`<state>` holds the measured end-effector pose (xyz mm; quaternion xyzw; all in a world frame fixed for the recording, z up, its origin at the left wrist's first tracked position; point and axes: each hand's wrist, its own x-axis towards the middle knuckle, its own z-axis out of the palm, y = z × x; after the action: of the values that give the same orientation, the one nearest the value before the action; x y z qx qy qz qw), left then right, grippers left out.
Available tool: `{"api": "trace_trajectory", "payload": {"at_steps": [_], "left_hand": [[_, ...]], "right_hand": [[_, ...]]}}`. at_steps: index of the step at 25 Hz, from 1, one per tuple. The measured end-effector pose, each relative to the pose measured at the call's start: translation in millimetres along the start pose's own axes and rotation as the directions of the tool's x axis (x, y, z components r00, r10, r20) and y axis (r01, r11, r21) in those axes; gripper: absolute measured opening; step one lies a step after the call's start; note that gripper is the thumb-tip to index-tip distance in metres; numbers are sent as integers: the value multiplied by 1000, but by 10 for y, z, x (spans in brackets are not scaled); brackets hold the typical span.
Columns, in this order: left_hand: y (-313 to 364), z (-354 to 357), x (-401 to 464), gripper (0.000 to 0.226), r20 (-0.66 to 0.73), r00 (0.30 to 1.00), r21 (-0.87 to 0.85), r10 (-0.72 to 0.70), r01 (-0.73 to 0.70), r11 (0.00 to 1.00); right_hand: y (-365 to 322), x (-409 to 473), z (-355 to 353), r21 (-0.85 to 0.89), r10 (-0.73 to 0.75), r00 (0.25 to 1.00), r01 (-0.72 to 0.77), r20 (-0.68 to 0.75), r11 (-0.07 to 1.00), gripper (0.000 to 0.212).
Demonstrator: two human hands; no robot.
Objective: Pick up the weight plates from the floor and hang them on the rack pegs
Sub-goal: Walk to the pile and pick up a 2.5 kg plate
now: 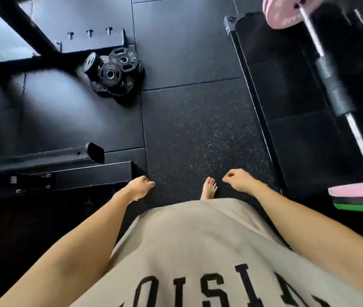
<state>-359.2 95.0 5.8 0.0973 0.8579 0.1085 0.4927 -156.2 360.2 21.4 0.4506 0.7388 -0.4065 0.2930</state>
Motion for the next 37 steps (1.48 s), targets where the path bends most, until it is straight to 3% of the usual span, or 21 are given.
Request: {"api": "trace_trajectory", "payload": {"at_steps": [3,10,18,28,33,37], "left_hand": [[369,-256,211,36,-68,995,-112,-70,63,992],[793,-968,1052,36,-22,984,-249,-177,167,954],[1025,-2718,2053,38,-21,980,-317,-197,181,931],[1308,-4742,3360,37,-17,952,-437,-305,267,859],[1505,-5535,4023,31,-11,928,-516,-373,315,797],[1419,-5946,4681,31,12,917,-519,-399,347,781]], "right_hand": [[-535,535,-697,-92,-62,997,66,40,994,25],[-1830,1760,-1461,-262,-147,973,191,177,946,22],[-3769,2962,-2053,-326,-195,957,259,214,909,23],[-6105,4474,-2362,-345,-244,918,349,313,871,28],[-6998,5148,-2351,-361,-155,912,300,379,883,33],[-7620,5698,-2214,-363,-96,907,259,409,895,23]]}}
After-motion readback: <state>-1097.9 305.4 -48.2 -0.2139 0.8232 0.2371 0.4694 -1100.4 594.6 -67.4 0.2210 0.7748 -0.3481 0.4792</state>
